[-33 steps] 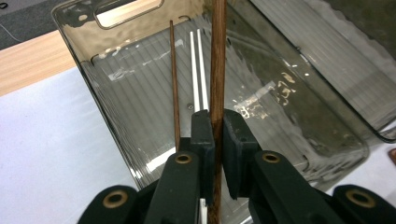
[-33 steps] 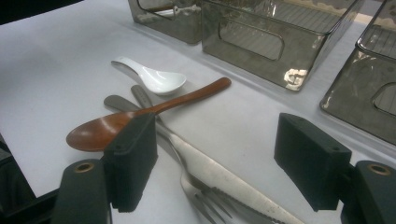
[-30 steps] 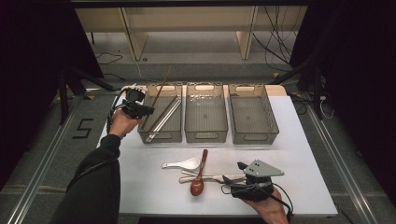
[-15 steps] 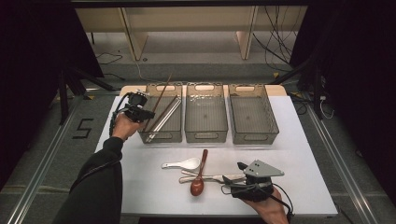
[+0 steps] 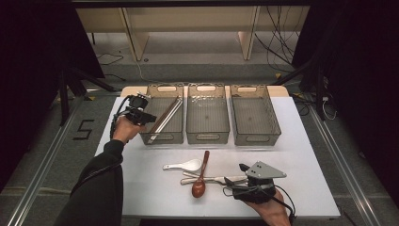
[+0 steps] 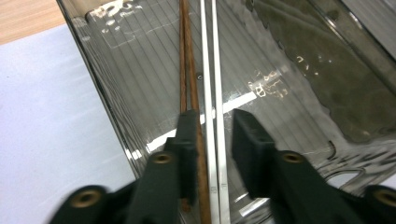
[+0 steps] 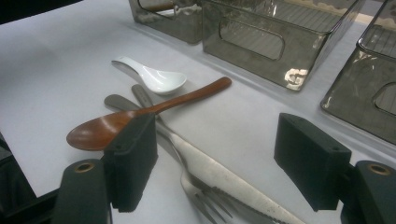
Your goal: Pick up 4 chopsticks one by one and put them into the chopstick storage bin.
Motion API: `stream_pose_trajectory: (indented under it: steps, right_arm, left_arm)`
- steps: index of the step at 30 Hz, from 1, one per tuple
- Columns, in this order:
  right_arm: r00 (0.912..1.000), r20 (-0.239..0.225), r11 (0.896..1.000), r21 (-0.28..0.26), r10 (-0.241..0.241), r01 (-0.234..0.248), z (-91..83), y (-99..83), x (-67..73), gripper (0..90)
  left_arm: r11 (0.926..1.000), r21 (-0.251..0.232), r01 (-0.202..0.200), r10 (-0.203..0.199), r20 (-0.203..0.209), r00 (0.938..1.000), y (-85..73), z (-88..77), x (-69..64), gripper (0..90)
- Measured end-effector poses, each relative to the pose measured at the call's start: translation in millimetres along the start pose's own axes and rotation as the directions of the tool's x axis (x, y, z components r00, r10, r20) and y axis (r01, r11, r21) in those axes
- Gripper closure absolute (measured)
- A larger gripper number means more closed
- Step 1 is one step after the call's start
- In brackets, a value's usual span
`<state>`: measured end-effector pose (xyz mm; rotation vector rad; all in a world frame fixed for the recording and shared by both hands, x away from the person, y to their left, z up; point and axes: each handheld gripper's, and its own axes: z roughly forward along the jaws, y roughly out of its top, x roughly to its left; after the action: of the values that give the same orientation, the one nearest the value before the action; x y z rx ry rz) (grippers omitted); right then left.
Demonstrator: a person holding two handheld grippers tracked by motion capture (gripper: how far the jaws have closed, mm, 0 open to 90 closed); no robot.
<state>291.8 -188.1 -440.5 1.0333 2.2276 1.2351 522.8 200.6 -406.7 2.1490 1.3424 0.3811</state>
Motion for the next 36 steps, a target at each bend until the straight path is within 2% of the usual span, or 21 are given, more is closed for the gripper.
stream_pose_trajectory:
  steps: [1,4,6,8,12,16,24,29,36]
  right_arm:
    - [1.0000,0.000,1.000,0.000,0.001,-0.001,0.0,0.0,0.0,30.6]
    - [1.0000,0.001,1.000,0.000,0.001,-0.001,0.0,0.1,0.0,30.6]
    - [1.0000,0.002,1.000,0.001,0.000,0.000,-0.5,0.3,0.0,30.6]
    - [1.0000,0.002,1.000,-0.003,0.003,-0.003,-0.7,0.4,-0.4,30.6]
    - [1.0000,0.004,1.000,-0.004,0.004,-0.004,-1.5,0.4,-1.3,30.6]
    - [1.0000,0.007,1.000,-0.005,0.007,-0.007,-1.9,0.5,-1.6,30.6]
    - [0.9999,0.005,1.000,-0.007,0.011,-0.011,-3.2,0.2,-2.5,30.6]
    - [0.9999,0.004,1.000,-0.011,0.016,-0.016,-4.5,-0.7,-3.8,30.6]
    - [0.9997,0.007,1.000,-0.014,0.023,-0.023,-6.0,-1.3,-5.8,30.6]
  left_arm:
    - [1.0000,0.000,-0.005,0.005,0.009,1.0000,-0.2,-1.5,-0.6,62.6]
    - [0.9999,-0.003,-0.015,0.015,0.005,0.9999,-0.5,-7.3,-3.1,58.5]
    - [0.9999,-0.013,-0.009,0.010,0.021,0.9997,-1.2,-12.7,-5.0,52.9]
    - [0.9997,-0.014,-0.021,0.021,0.034,0.9992,-2.4,-18.6,-8.3,48.0]
    - [0.9985,-0.029,-0.046,0.048,0.055,0.9973,-6.4,-30.4,-16.9,41.4]
    - [0.9953,-0.026,-0.093,0.095,0.074,0.9927,-11.7,-38.8,-30.1,35.9]
    - [0.9867,-0.038,-0.158,0.161,0.130,0.9783,-28.3,-47.8,-53.7,30.6]
    - [0.9838,-0.035,-0.176,0.179,0.158,0.9711,-40.1,-45.2,-63.0,27.7]
    - [0.9807,-0.036,-0.192,0.196,0.179,0.9642,-52.9,-43.5,-72.1,25.8]
